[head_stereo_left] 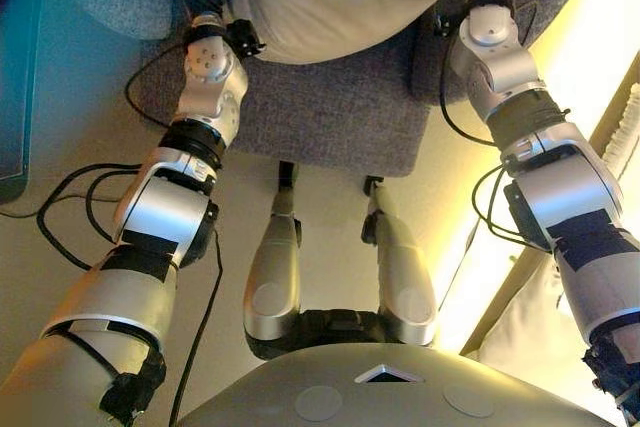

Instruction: Pick up the cushion and take it to the sofa

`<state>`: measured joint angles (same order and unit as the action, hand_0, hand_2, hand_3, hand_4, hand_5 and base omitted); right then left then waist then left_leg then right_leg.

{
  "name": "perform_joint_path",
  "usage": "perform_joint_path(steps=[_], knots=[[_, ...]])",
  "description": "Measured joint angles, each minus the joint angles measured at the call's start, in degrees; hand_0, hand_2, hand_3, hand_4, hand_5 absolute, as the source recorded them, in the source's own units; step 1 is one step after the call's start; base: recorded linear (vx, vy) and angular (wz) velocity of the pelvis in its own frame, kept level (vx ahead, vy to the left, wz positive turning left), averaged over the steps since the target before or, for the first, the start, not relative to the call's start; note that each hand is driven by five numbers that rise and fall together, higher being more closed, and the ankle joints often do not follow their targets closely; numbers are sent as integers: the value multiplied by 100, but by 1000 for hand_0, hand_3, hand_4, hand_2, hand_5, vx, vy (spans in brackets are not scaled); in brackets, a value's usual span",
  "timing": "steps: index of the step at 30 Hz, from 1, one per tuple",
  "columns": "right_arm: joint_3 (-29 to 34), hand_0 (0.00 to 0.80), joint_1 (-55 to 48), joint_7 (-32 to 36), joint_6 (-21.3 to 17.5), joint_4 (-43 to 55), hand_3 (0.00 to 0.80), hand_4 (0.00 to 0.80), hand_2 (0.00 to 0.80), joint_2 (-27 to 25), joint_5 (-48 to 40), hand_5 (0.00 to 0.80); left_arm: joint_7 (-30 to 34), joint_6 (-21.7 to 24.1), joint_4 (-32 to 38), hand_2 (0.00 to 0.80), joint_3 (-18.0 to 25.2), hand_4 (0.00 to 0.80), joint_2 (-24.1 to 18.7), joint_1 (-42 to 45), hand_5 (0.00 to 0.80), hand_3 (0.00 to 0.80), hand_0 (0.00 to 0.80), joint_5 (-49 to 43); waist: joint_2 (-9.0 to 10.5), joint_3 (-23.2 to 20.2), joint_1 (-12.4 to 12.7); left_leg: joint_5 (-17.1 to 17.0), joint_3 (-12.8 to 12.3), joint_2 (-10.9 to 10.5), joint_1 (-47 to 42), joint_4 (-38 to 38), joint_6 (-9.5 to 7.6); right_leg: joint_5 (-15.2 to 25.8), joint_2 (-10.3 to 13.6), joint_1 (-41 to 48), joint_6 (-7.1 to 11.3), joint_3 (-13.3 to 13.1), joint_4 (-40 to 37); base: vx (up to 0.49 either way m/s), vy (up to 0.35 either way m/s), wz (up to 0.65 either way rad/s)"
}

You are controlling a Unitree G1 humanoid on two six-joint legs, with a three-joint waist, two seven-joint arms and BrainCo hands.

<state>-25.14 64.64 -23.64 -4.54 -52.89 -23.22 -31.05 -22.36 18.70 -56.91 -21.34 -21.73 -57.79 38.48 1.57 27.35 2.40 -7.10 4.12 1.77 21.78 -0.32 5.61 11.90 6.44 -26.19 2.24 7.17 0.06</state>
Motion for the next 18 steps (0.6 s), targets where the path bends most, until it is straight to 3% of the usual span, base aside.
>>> perform_joint_path(steps=[8, 11, 15, 18], knots=[[26, 0, -8, -52, 29, 138, 0, 0, 0, -167, -121, 0, -459, -113, -52, 0, 117, 0, -478, 69, 0, 0, 0, 177, -127, -5, 0, -17, -98, -7, -8, -1, -20, 9, 18, -20, -6, -30, 17, 5, 2, -2], [166, 0, -12, -62, -24, 329, 0, 0, 0, -210, -160, 0, -1063, -129, -110, 0, 613, 0, -668, 158, 0, 0, 0, 209, -212, 35, 5, -21, -100, -7, -24, -1, -22, 17, 19, -6, -14, -29, 18, 0, 0, 0], [208, 0, -130, -74, -135, 525, 0, 0, 0, -290, -174, 0, -1777, -160, -372, 0, 1571, 0, -1012, 345, 0, 0, 0, 939, -355, 111, 10, -21, -119, 0, -129, -14, -23, 18, 14, 85, -18, -28, 18, -24, -26, -1], [248, 0, -242, -213, -139, 669, 0, 0, 0, -395, -253, 0, -2101, -298, -444, 0, 1898, 0, -1330, 733, 0, 0, 0, 1176, -404, 136, 42, -21, -131, 2, -219, -15, -23, 17, 14, 181, -19, -16, 17, -29, -33, 2]])
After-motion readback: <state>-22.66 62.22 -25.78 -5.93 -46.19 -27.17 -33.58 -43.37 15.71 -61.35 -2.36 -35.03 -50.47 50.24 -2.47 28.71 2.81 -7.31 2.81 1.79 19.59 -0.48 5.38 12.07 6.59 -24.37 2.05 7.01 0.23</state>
